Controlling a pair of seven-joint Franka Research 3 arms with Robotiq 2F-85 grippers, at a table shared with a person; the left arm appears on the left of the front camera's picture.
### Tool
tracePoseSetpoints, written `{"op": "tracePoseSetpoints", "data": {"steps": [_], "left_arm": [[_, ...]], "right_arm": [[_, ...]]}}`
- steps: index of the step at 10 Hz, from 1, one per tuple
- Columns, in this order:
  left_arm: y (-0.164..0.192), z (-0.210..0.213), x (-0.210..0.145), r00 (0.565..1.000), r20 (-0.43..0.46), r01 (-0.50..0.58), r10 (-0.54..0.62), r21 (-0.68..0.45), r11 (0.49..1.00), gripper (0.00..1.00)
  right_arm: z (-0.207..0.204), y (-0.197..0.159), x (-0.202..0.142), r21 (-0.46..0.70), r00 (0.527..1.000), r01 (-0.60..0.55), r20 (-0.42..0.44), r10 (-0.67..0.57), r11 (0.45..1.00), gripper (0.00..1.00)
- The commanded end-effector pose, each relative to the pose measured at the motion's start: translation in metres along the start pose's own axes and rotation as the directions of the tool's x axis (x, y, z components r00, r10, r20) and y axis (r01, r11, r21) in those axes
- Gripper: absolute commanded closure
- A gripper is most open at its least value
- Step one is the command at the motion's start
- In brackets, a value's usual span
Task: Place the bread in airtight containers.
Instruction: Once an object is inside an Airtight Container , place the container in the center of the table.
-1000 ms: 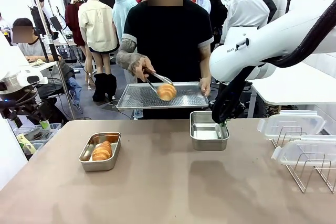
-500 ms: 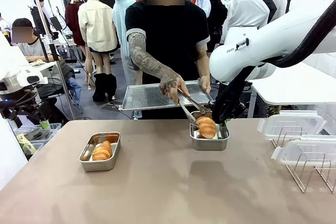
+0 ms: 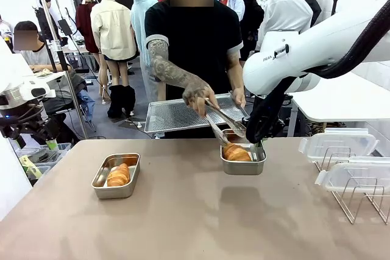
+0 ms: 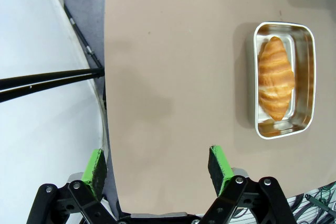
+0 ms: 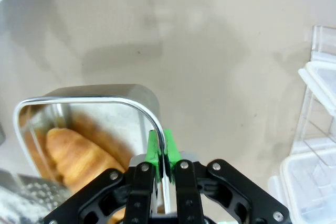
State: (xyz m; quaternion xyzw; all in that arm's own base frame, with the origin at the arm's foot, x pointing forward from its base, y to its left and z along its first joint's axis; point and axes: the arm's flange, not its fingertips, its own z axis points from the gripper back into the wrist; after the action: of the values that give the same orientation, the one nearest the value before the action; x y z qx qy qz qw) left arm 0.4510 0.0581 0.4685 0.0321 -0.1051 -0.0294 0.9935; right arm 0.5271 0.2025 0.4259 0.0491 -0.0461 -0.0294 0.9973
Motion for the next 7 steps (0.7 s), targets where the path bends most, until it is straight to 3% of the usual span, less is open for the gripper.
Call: {"op": "tracePoseSetpoints", "data": {"steps": [1, 7], "left_arm": [[0.0016, 0.0007, -0.0048, 1.000, 0.000, -0.002, 0.002, 0.008, 1.000, 0.00], [0.0016, 0.0007, -0.0048, 1.000, 0.000, -0.002, 0.002, 0.008, 1.000, 0.00]], "right_arm": [[0.0012, 0.0013, 0.0020, 0.003, 1.000, -0.009, 0.003, 0.009, 1.000, 1.00], [0.0012, 0.0013, 0.0020, 0.003, 1.000, -0.009, 0.003, 0.009, 1.000, 1.00]]}}
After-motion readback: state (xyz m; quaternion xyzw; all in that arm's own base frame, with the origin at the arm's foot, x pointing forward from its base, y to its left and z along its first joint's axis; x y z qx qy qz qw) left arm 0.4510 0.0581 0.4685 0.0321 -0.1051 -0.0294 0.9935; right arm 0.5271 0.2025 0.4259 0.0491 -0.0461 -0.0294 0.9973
